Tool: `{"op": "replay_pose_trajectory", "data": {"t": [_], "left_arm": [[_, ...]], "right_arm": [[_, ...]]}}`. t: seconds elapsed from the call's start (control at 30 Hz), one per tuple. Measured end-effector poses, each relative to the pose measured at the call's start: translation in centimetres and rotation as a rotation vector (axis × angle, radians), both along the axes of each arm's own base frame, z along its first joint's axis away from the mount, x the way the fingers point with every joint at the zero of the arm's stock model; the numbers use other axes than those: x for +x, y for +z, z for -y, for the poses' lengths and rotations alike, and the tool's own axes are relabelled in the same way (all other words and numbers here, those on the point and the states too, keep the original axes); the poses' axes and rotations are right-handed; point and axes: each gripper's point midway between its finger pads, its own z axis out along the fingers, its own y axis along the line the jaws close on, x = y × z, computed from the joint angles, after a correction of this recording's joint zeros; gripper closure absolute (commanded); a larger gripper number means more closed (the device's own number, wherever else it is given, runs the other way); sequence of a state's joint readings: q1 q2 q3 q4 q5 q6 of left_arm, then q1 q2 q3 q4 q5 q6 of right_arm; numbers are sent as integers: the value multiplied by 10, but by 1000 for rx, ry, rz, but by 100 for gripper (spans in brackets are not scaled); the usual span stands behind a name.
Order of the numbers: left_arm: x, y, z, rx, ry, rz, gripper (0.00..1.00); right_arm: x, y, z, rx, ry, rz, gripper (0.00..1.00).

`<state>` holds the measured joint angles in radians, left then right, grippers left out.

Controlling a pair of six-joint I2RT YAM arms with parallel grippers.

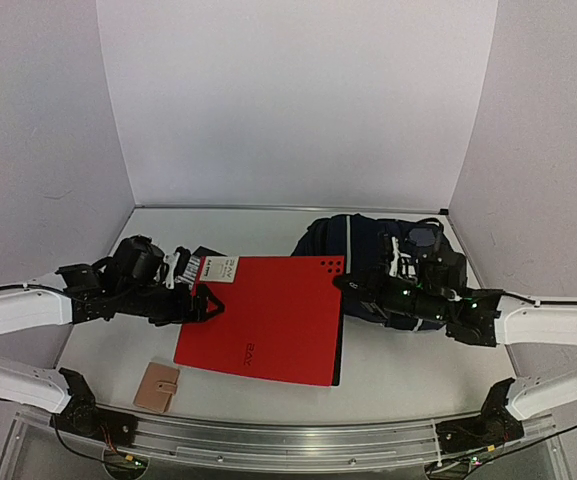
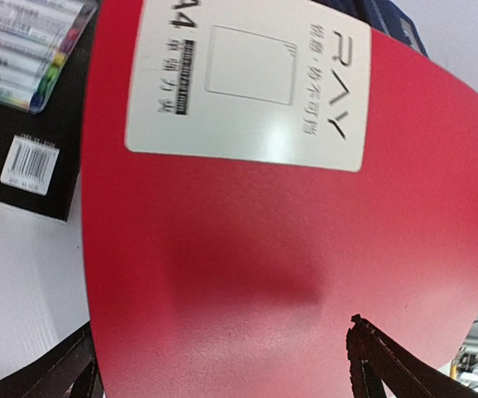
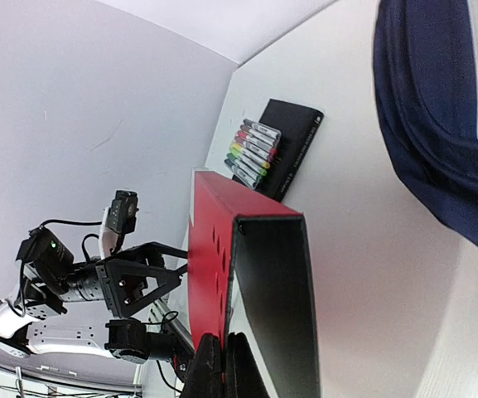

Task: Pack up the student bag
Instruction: Pick up the files from the center of the board.

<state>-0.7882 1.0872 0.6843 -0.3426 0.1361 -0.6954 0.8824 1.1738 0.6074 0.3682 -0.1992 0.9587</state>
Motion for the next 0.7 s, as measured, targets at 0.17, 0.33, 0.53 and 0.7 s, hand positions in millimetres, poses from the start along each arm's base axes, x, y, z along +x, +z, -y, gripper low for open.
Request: {"op": "replay_pose_trajectory", "data": {"t": [0.17,0.33,0.53,0.7], "left_arm": [[8,38,-2,79,-107,148,0],[26,87,-6,181,-145,309,0],[35,105,-16,253,-118,376,0],[25,100,-37,290,-78,362,0]], "right_arm": [[8,26,0,-112,9,84,100],[14,30,7,-210,-8,109,100],[9,38,4,-244,23,137,100],[6,29,6,-291,37,132,100]]}}
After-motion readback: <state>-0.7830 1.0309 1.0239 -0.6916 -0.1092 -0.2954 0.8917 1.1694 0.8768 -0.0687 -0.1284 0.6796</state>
